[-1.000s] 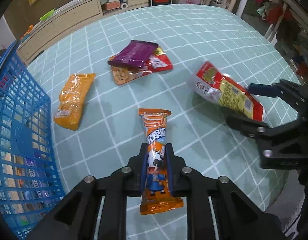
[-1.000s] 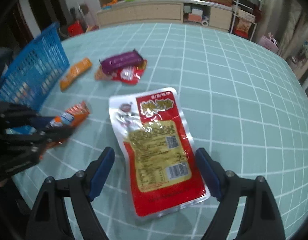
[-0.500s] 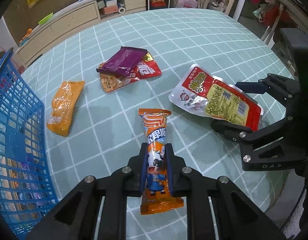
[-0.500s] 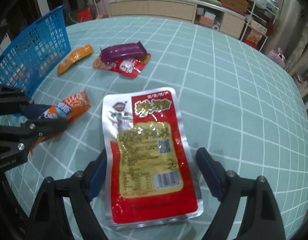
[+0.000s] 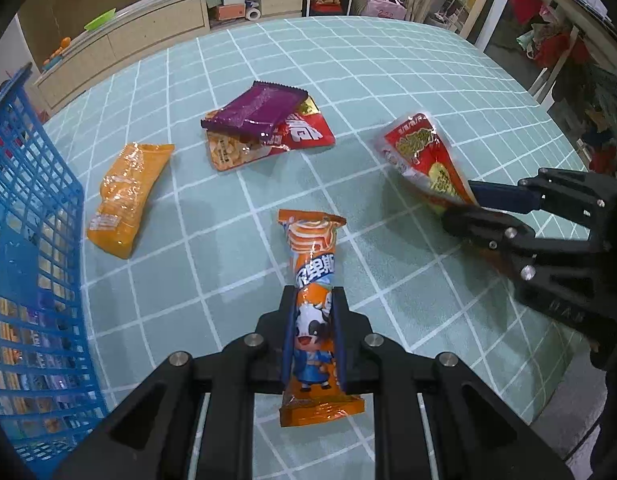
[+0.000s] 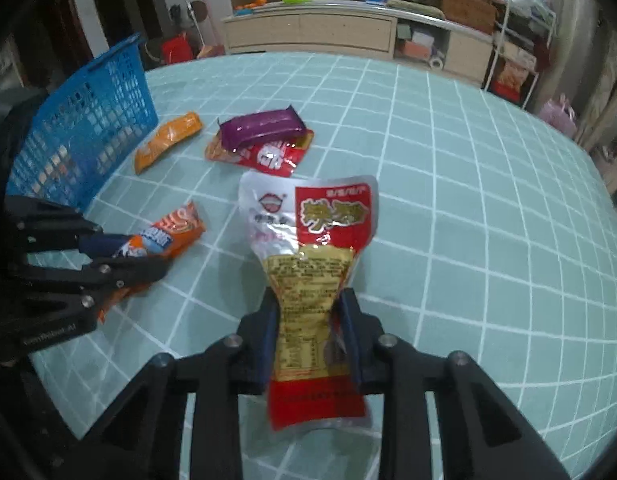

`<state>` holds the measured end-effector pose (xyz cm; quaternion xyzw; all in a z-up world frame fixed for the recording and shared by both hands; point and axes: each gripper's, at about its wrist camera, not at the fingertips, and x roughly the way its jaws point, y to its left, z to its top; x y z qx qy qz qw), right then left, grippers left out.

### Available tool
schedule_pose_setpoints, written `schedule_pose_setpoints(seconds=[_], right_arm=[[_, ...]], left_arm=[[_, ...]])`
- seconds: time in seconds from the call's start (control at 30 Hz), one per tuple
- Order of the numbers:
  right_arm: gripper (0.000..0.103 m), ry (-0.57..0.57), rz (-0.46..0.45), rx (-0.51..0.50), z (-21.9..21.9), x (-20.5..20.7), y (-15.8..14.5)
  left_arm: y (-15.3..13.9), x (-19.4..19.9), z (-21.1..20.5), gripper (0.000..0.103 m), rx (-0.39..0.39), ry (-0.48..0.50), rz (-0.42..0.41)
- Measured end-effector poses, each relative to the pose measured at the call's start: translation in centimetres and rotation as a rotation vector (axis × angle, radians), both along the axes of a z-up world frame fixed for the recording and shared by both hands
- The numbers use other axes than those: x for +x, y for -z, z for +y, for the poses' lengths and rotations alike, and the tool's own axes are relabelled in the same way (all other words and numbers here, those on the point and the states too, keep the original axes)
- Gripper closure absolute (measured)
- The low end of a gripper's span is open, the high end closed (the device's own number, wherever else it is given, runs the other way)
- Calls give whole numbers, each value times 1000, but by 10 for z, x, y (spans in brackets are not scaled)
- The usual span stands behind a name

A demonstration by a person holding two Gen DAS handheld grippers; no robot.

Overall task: Organize snacks
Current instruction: 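Grasp the orange sausage stick with the left tool while the right tool grasps the red pouch, then carry the sausage stick and red pouch over the basket with both tools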

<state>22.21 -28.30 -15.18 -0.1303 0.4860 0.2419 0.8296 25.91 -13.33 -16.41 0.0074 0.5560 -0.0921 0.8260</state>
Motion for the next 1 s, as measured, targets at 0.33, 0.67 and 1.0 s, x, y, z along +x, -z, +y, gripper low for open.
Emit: schedule_pose_setpoints(seconds=[0.33, 0.67, 1.0], right_arm=[[72, 48, 2, 26, -1, -1, -5], [73, 34, -83, 64, 14, -33, -73], [73, -8, -197, 117, 58, -77, -150]], left_arm=[[-16, -5, -2, 90, 6, 1, -54], [-86, -29, 25, 90, -117, -34, -165], [-155, -77, 73, 90, -89, -107, -288]])
